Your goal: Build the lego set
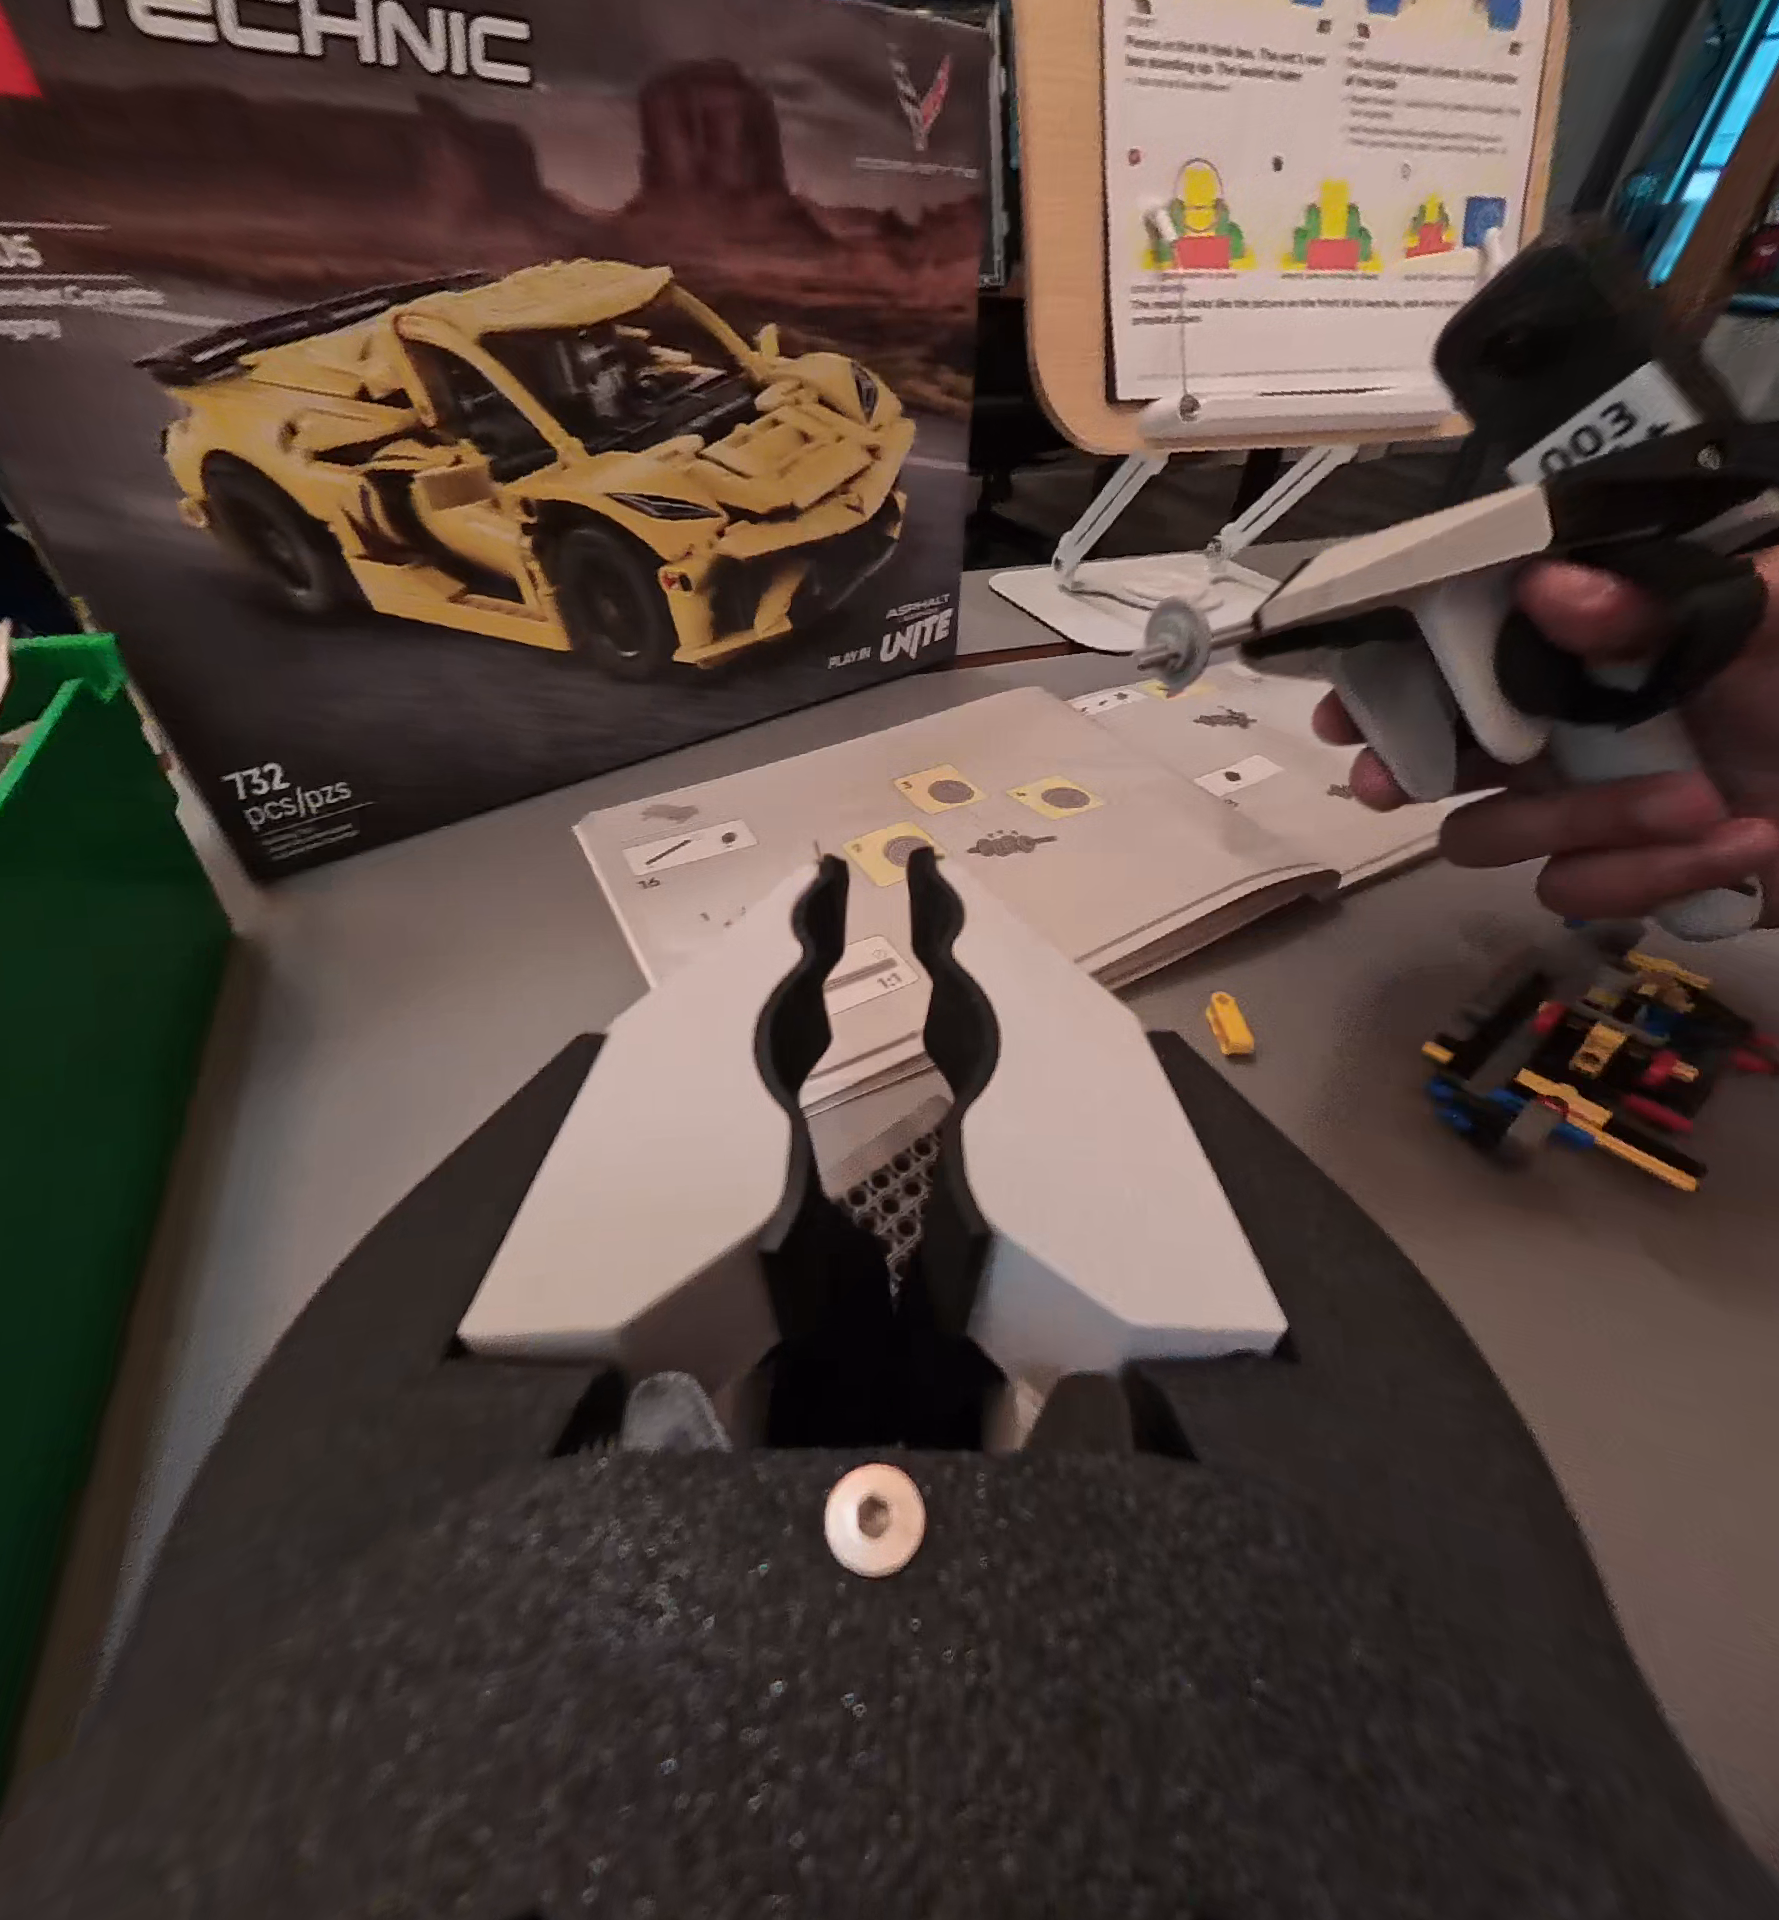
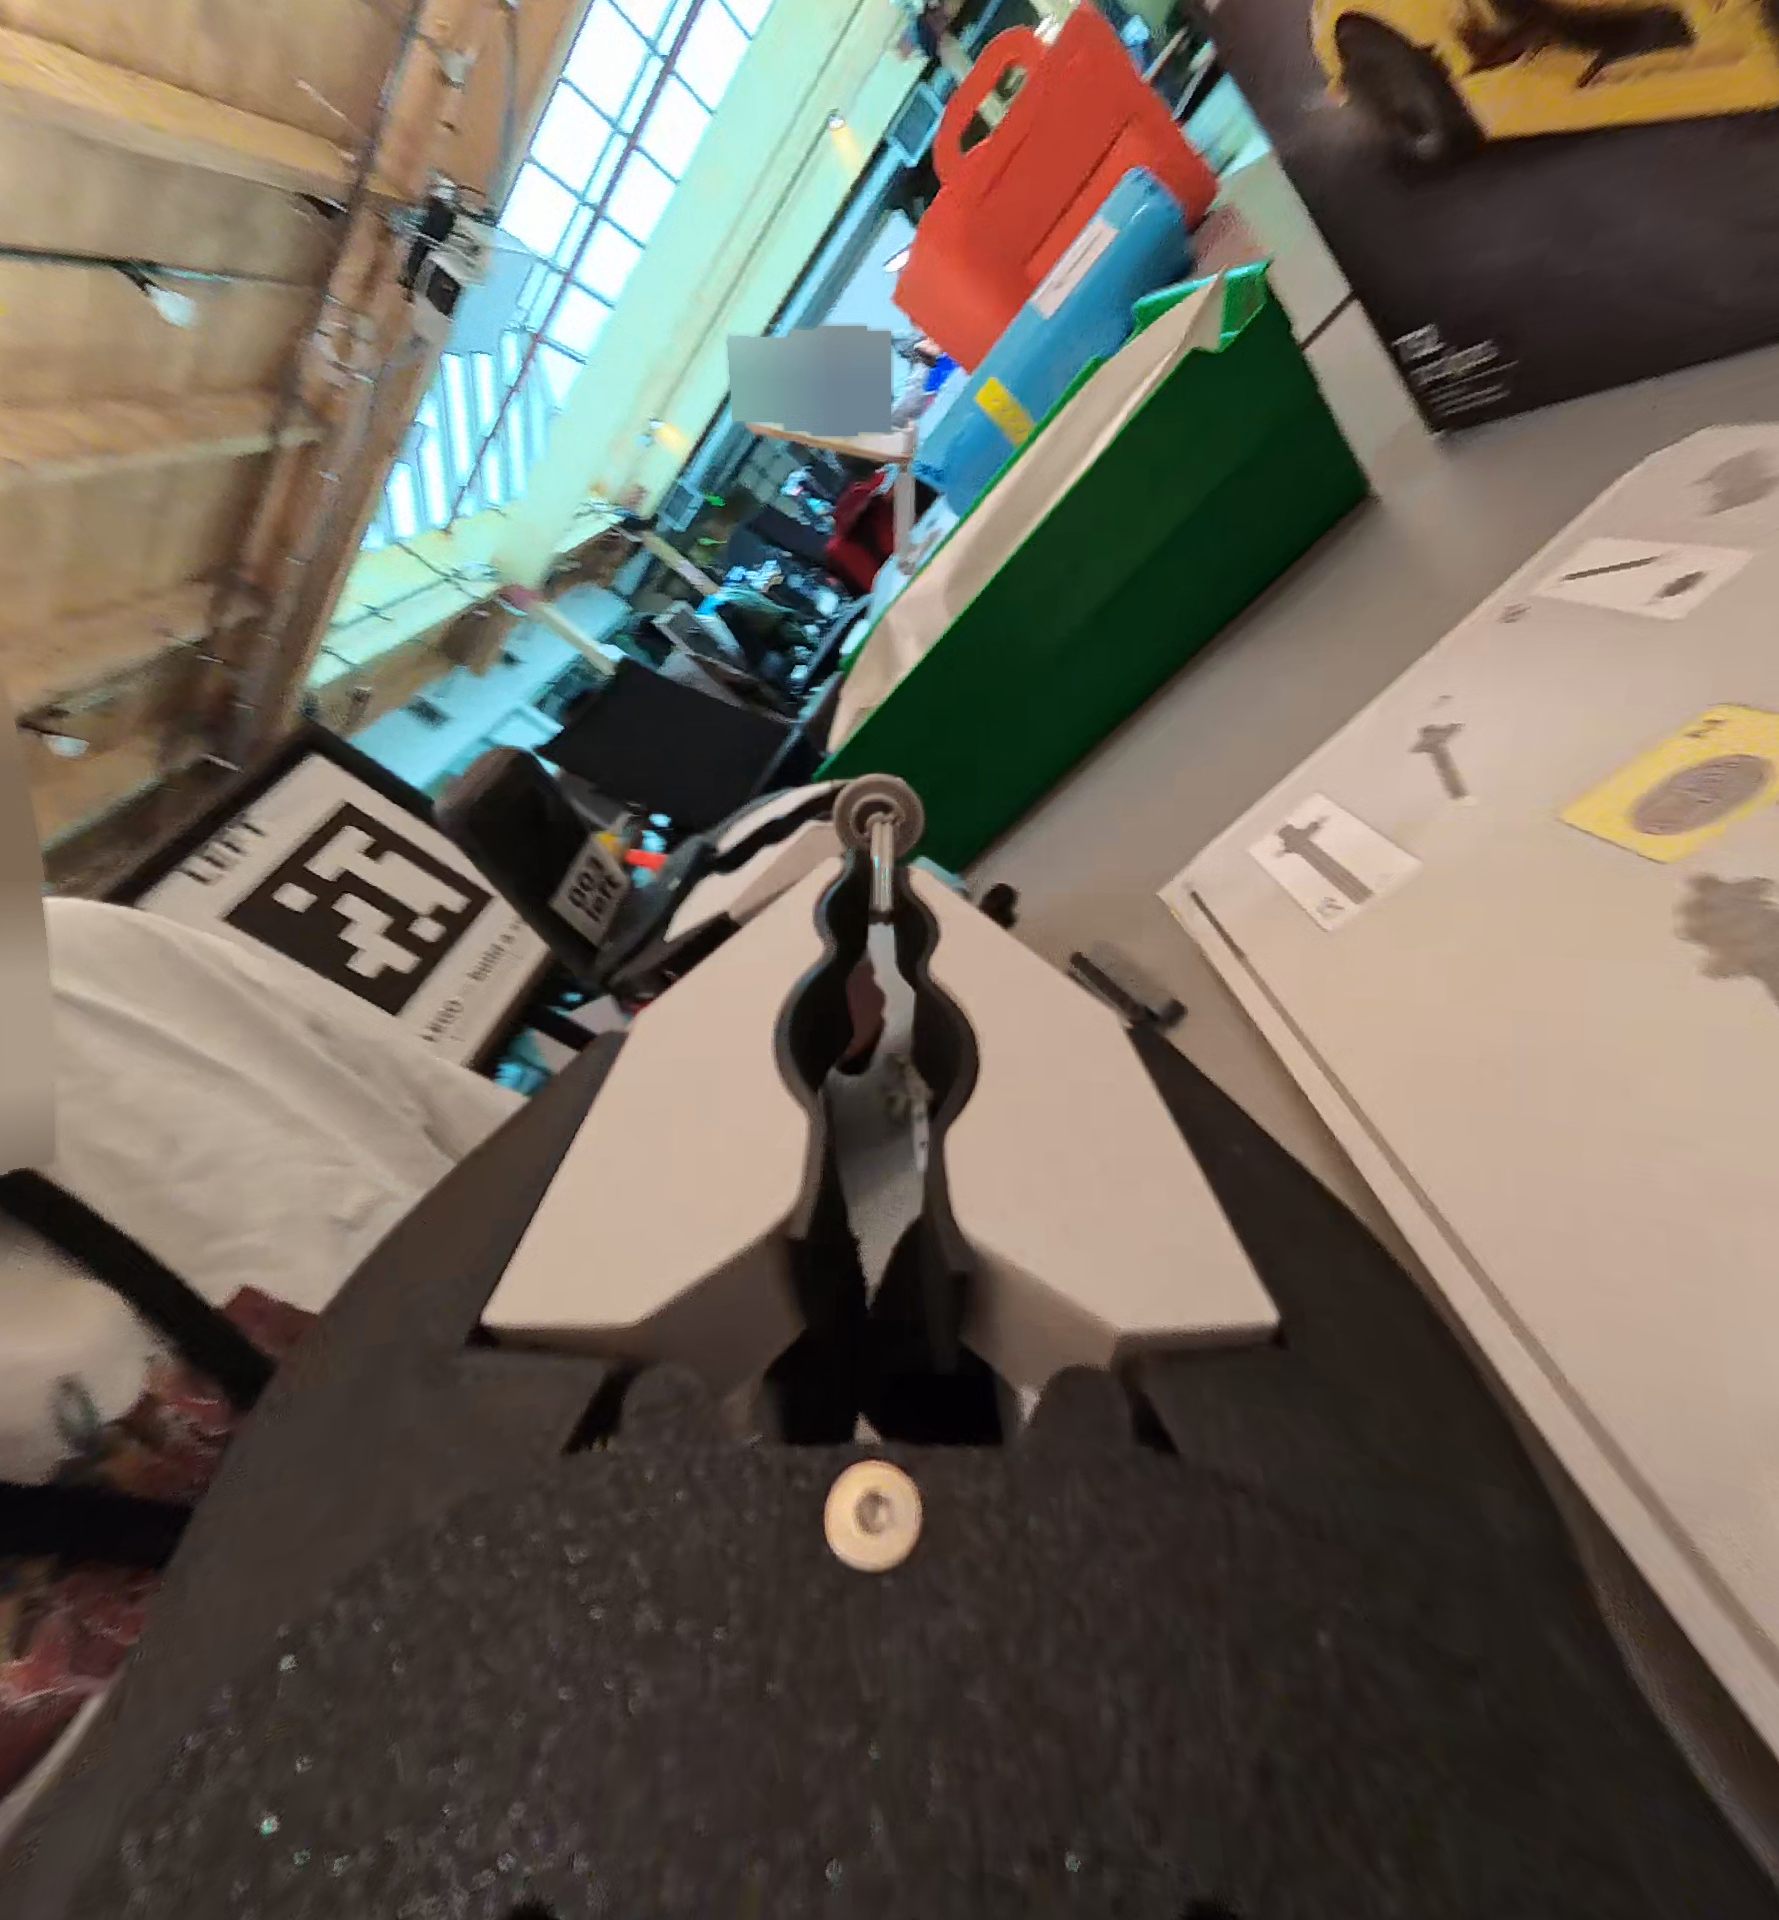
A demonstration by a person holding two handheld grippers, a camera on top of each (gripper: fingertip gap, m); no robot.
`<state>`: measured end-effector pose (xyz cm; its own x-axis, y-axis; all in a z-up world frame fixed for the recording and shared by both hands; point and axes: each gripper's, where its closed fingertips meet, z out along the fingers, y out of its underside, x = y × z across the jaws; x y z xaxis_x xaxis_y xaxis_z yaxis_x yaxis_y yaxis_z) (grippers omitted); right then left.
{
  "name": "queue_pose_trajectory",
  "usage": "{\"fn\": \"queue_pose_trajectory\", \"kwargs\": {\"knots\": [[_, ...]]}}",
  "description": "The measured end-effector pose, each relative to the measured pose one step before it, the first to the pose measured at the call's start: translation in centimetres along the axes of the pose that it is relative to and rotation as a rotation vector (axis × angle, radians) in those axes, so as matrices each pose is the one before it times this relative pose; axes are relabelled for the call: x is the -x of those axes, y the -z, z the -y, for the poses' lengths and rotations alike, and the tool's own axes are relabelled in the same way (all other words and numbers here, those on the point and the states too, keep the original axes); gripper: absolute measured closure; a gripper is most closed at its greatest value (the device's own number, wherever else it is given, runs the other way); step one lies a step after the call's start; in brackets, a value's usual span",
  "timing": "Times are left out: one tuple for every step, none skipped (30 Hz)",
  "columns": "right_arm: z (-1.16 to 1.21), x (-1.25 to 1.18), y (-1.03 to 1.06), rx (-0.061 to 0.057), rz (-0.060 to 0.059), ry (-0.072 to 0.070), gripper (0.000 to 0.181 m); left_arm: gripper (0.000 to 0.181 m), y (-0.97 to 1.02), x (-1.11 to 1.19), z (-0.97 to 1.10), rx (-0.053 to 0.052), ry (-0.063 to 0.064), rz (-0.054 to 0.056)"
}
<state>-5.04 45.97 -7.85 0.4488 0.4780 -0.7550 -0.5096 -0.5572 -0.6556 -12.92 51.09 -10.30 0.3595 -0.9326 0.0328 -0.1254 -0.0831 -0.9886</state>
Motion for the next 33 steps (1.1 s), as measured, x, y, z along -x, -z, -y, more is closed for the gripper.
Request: {"fn": "queue_pose_trajectory", "kwargs": {"knots": [[0.173,-0.258,-0.680,0.0058,0.0206,-0.0291,0.179,0.172,0.093,0.390,-0.006,-0.0039,0.0197,0.0018],[0.161,-0.538,-0.435,-0.0001,-0.0092,-0.0105,0.179,0.172,0.073,0.161,0.051,-0.0077,0.0274,-0.0117],[0.129,-0.761,-0.223,-0.0033,-0.0345,0.0048,0.179,0.171,0.052,0.042,0.047,-0.0057,0.0294,-0.0195],[0.055,-0.824,-0.105,-0.0042,-0.0456,0.0132,0.179,0.171,0.050,0.045,0.022,-0.0022,0.0249,-0.0182],[0.016,-0.946,-0.017,-0.0088,-0.0558,0.0105,0.179,0.171,0.058,0.109,0.009,-0.0015,0.0156,-0.0121],[0.021,-1.166,0.046,-0.0125,-0.0707,0.0069,0.179,0.171,0.056,0.249,-0.115,0.0044,0.0061,-0.0026],[0.267,-1.175,0.047,-0.0300,-0.0741,0.0109,0.179,0.171,0.000,0.428,-0.222,0.0114,-0.0005,0.0092],[0.399,-1.048,0.026,-0.0341,-0.0694,0.0036,0.178,0.171,-0.063,0.528,-0.313,0.0176,-0.0019,0.0157],[0.112,-0.668,-0.075,-0.0058,-0.0471,0.0055,0.178,0.170,-0.063,0.429,-0.328,0.0198,-0.0068,0.0106],[-0.126,-0.484,-0.137,0.0177,-0.0386,0.0158,0.178,0.169,-0.030,0.349,-0.212,0.0098,-0.0080,0.0076],[-0.036,-0.525,-0.113,0.0210,-0.0479,0.0255,0.178,0.168,-0.019,0.274,-0.151,0.0026,-0.0003,0.0032],[0.284,-0.276,-0.102,0.0061,-0.0406,0.0394,0.178,0.167,-0.062,0.261,-0.224,0.0077,0.0117,0.0018],[0.130,-0.119,-0.164,0.0207,-0.0340,0.0444,0.178,0.167,-0.089,0.392,-0.371,0.0210,0.0143,0.0131],[-0.271,-0.035,-0.253,0.0438,-0.0266,0.0471,0.178,0.168,-0.113,0.645,-0.484,0.0305,0.0043,0.0362],[-0.304,-0.066,-0.230,0.0352,-0.0247,0.0350,0.178,0.168,-0.106,0.662,-0.481,0.0281,-0.0093,0.0439],[-0.056,-0.090,-0.155,0.0068,-0.0235,0.0240,0.178,0.167,-0.090,0.432,-0.375,0.0215,-0.0169,0.0329],[-0.125,-0.059,-0.131,0.0064,-0.0194,0.0235,0.178,0.167,-0.072,0.110,-0.177,0.0126,-0.0177,0.0158],[-0.375,0.012,-0.163,0.0213,-0.0092,0.0165,0.178,0.166,-0.010,-0.132,0.051,-0.0001,-0.0180,0.0040],[-0.289,0.002,-0.104,0.0126,-0.0062,0.0074,0.178,0.167,0.033,-0.194,0.191,-0.0094,-0.0183,0.0007],[-0.188,-0.115,-0.043,0.0041,-0.0098,0.0069,0.178,0.167,-0.003,-0.224,0.140,-0.0079,-0.0168,-0.0022],[-0.223,-0.072,-0.064,0.0084,-0.0035,0.0057,0.178,0.166,-0.039,-0.219,0.023,-0.0007,-0.0120,-0.0050],[-0.217,-0.076,-0.047,0.0086,-0.0011,0.0015,0.178,0.166,-0.068,-0.161,-0.055,0.0037,-0.0052,-0.0061],[-0.126,-0.196,0.007,0.0018,-0.0078,0.0008,0.178,0.166,-0.057,-0.042,-0.068,0.0047,-0.0005,-0.0027],[-0.066,-0.189,0.026,-0.0012,-0.0081,0.0001,0.178,0.166,-0.061,0.039,-0.035,0.0022,0.0021,0.0000],[-0.016,-0.111,0.017,-0.0012,-0.0026,-0.0047,0.178,0.166,-0.046,0.049,-0.013,0.0009,0.0043,-0.0014],[0.031,-0.109,0.018,-0.0035,-0.0011,-0.0100,0.178,0.166,-0.043,0.062,-0.009,0.0014,0.0050,-0.0007],[0.048,0.019,0.023,-0.0041,0.0045,-0.0057,0.178,0.166,-0.045,0.155,0.019,0.0009,0.0028,0.0058],[-0.071,-0.002,0.045,0.0026,0.0018,0.0007,0.178,0.166,-0.032,0.182,0.068,-0.0011,-0.0018,0.0097],[-0.103,-0.070,0.113,0.0045,-0.0039,0.0044,0.178,0.166,-0.032,0.131,0.056,-0.0012,-0.0061,0.0093],[-0.014,-0.119,0.184,-0.0024,-0.0079,0.0069,0.178,0.166,-0.050,0.058,0.003,0.0011,-0.0079,0.0074],[0.015,-0.229,0.245,-0.0036,-0.0118,0.0043,0.178,0.166,-0.087,0.003,-0.060,0.0040,-0.0086,0.0057],[-0.060,-0.245,0.253,-0.0001,-0.0107,0.0037,0.178,0.166,-0.099,-0.079,-0.097,0.0059,-0.0103,0.0022],[-0.130,-0.317,0.265,0.0034,-0.0121,0.0037,0.178,0.166,-0.104,-0.149,-0.041,0.0042,-0.0127,0.0002]]}}
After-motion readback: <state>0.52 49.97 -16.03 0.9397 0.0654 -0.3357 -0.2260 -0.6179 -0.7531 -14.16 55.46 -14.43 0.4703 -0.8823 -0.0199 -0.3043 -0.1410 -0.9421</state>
